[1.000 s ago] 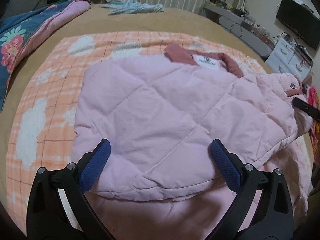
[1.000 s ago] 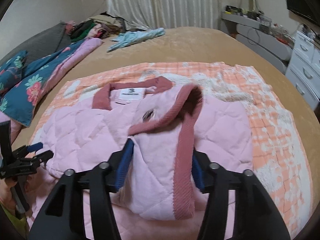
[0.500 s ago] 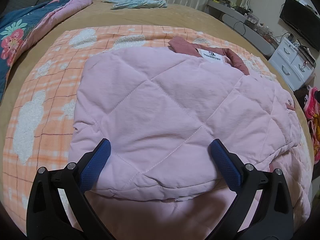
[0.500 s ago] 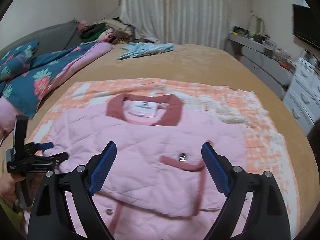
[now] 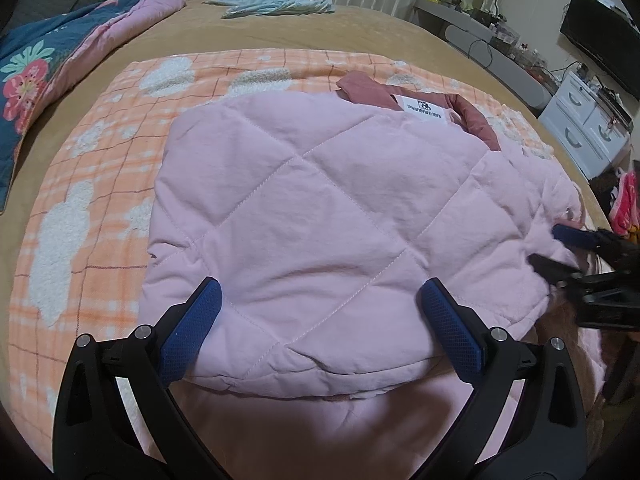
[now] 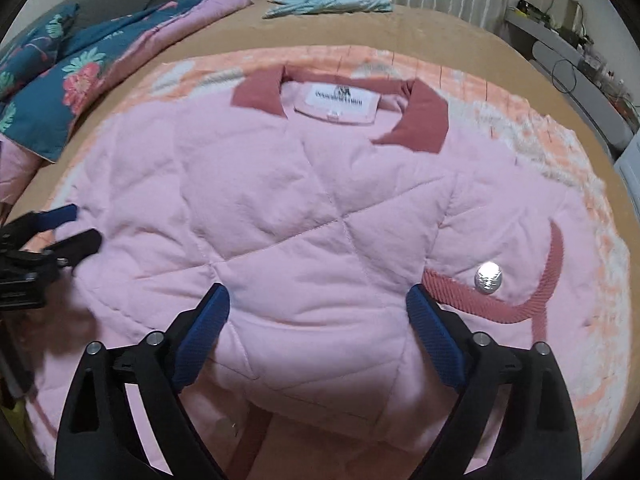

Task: Fold large clothes

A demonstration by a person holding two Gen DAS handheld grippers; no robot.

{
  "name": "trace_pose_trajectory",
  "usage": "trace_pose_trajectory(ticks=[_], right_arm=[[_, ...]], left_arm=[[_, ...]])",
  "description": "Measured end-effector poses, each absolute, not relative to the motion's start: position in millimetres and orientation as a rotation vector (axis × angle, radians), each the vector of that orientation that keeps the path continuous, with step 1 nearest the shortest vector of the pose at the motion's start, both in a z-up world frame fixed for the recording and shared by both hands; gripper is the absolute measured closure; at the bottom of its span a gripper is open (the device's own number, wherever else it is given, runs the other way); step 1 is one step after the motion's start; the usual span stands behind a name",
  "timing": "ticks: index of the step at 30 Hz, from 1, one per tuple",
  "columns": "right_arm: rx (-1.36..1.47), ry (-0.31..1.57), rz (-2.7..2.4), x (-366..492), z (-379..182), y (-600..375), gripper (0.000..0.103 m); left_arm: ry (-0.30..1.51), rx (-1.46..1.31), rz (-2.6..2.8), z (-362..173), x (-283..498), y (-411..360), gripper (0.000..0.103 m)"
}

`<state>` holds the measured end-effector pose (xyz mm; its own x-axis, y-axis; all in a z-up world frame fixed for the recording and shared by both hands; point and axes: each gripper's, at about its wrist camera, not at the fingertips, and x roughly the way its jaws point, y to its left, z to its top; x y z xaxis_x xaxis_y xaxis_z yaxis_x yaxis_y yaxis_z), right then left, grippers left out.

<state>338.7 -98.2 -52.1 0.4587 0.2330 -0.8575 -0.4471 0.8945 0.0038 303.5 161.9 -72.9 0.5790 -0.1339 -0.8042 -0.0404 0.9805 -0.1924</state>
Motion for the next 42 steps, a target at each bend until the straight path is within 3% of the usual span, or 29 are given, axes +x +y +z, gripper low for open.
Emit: trace_pose_trajectory(ticks=[13, 42], right_arm=[[-0.236, 0.985, 0.368, 340.5, -68.3, -94.2, 0.009], [0.017, 0.859, 0.381, 280.7, 19.7, -149.3, 0.007]], left_arm=[[0.948, -0.220, -0.061, -54.2, 294.1, 160.6, 0.009], [0.863, -0.256, -0.070, 0.8, 259.2, 160.0, 0.009]])
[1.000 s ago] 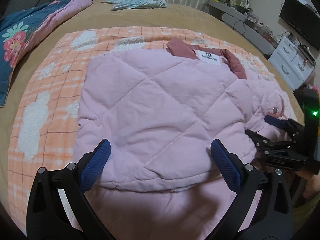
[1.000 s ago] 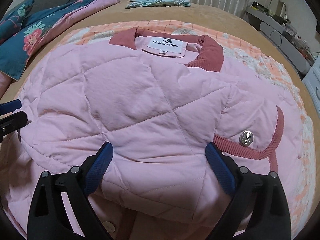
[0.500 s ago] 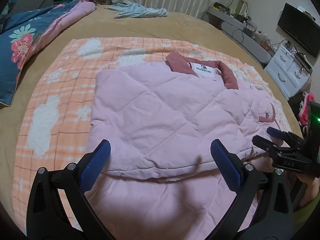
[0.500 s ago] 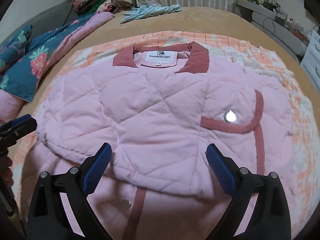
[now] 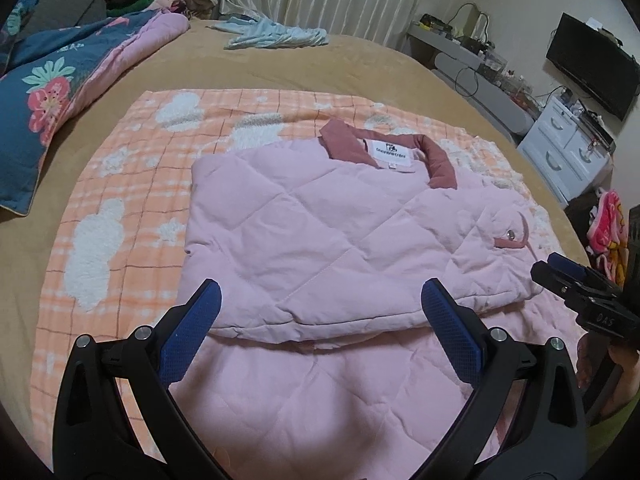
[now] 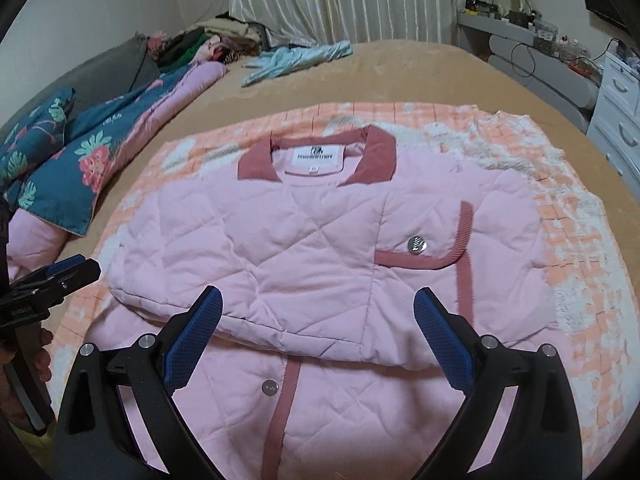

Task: Fold large clothes

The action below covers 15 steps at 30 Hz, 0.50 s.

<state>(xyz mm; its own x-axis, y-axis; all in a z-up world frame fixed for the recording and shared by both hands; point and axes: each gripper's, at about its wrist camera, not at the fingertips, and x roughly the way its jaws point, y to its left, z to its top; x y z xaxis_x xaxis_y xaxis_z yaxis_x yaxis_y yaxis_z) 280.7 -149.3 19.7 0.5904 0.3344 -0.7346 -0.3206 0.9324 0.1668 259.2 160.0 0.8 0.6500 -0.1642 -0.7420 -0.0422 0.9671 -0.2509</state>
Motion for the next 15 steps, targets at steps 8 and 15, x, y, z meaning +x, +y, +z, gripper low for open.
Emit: trace_pose_trajectory(ticks=[8, 15], right_arm=[[0.029, 0.818, 0.372, 261.9, 40.8, -161.4, 0.007], [0.026, 0.780, 0.377, 244.7, 58.2, -167.8, 0.004]], left_arm=[[0.808, -0.246, -0.086, 24.0, 248.2, 157.2, 0.009], [0.792, -0.232, -0.118, 34.0, 234.1, 147.9, 0.009]])
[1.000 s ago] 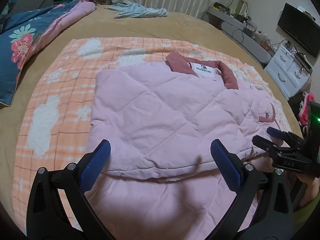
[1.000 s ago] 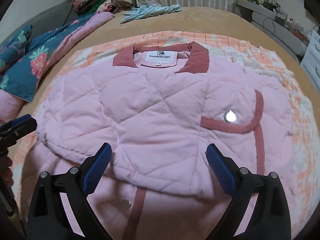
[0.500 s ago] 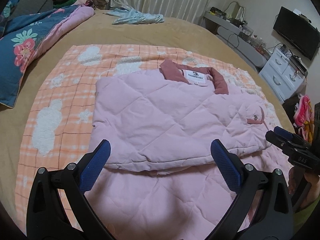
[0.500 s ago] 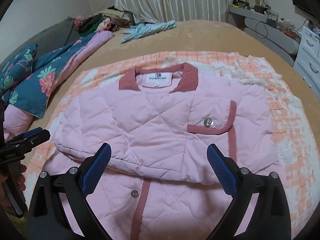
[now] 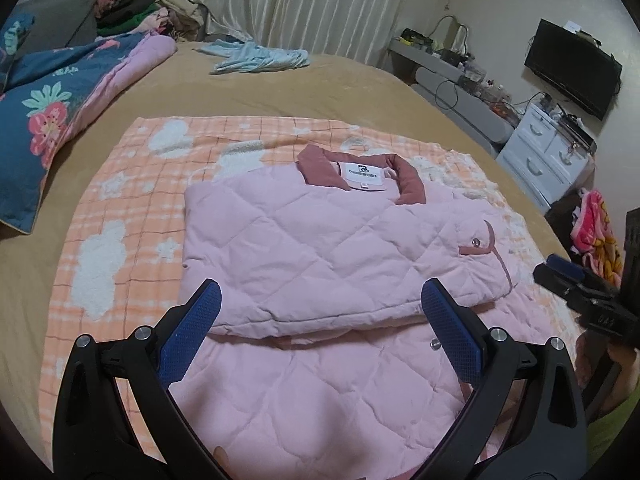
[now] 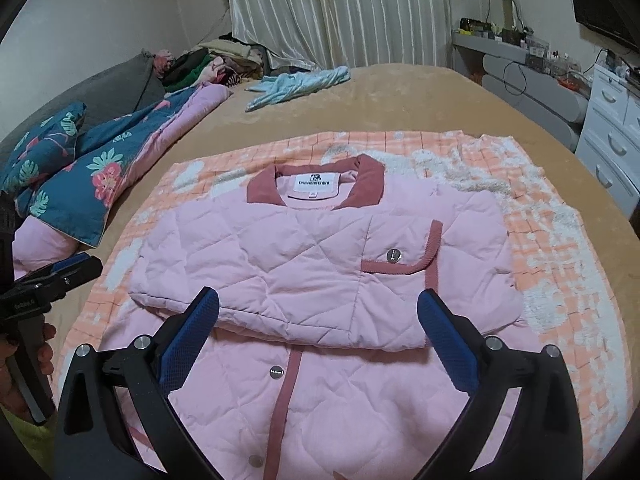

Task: Fold large clothes

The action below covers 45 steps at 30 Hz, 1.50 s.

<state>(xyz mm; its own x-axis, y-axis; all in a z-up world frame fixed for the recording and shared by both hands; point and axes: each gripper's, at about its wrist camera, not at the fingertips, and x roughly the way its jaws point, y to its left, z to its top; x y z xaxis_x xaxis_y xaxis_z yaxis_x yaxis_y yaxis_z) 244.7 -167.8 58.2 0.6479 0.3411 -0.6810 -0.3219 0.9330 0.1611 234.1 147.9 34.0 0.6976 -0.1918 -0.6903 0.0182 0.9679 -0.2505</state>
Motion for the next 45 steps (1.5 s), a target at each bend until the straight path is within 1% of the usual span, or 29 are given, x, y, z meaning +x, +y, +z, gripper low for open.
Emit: trace_pose_trajectory(ticks=[19, 45], right_arm=[[0.086, 0.709, 0.392, 200.0, 91.0, -197.5, 0.004], [0.066, 0.597, 0.465, 124.1, 145.2, -207.9, 0.004]], left_arm=[[0.769, -0.222, -0.130, 52.3, 184.0, 127.8, 0.009], [0.666, -0.183, -0.102, 113.1, 113.6, 99.2, 0.009]])
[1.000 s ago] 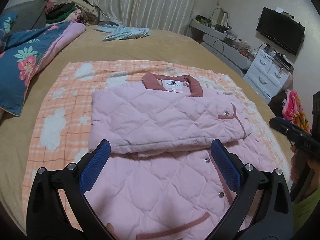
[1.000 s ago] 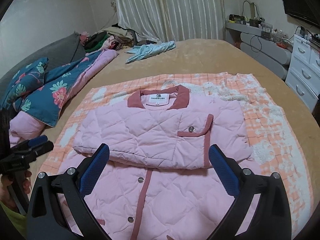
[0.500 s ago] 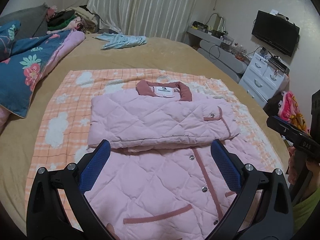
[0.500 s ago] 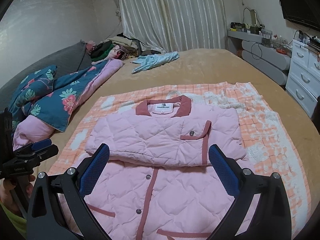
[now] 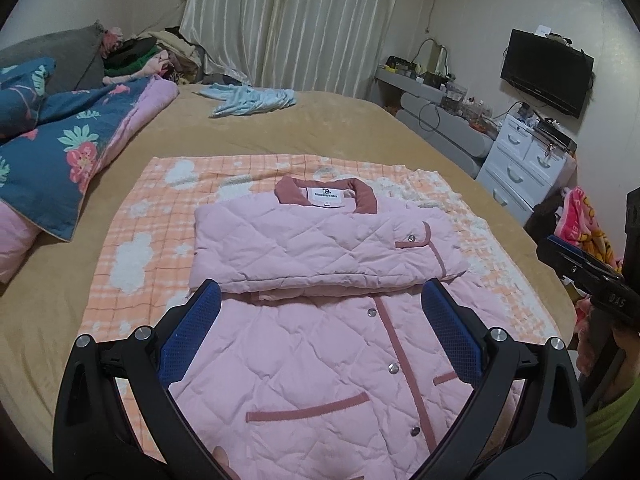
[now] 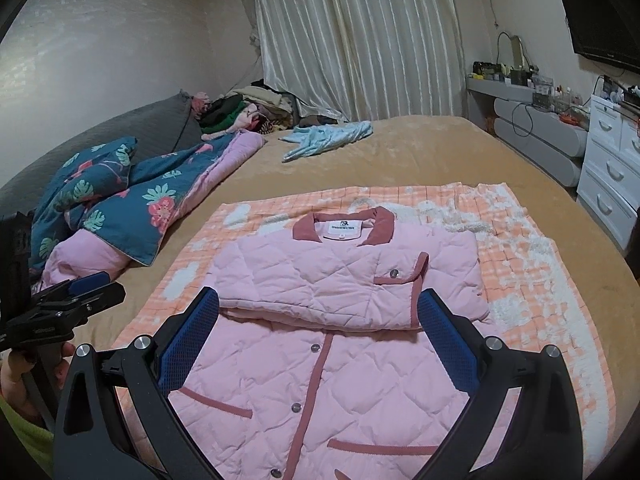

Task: Fold large clothes

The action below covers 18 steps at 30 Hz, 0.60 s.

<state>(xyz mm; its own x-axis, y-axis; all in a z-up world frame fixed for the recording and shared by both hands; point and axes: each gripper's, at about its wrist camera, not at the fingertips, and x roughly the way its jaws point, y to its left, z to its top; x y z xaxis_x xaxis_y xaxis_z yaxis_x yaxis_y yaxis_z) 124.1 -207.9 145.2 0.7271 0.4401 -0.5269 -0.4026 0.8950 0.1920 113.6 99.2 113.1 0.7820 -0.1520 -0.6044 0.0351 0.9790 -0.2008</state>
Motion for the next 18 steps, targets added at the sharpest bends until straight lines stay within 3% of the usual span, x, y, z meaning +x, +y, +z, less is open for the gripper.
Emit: trace_pose_trajectory(ticks=[18], right_arm=[[0.033, 0.518, 0.463, 65.2, 173.2, -231.4, 0.004]], left_arm=[[0.599, -0.161, -0.079, 133.6, 60.4, 83.0, 0.009]])
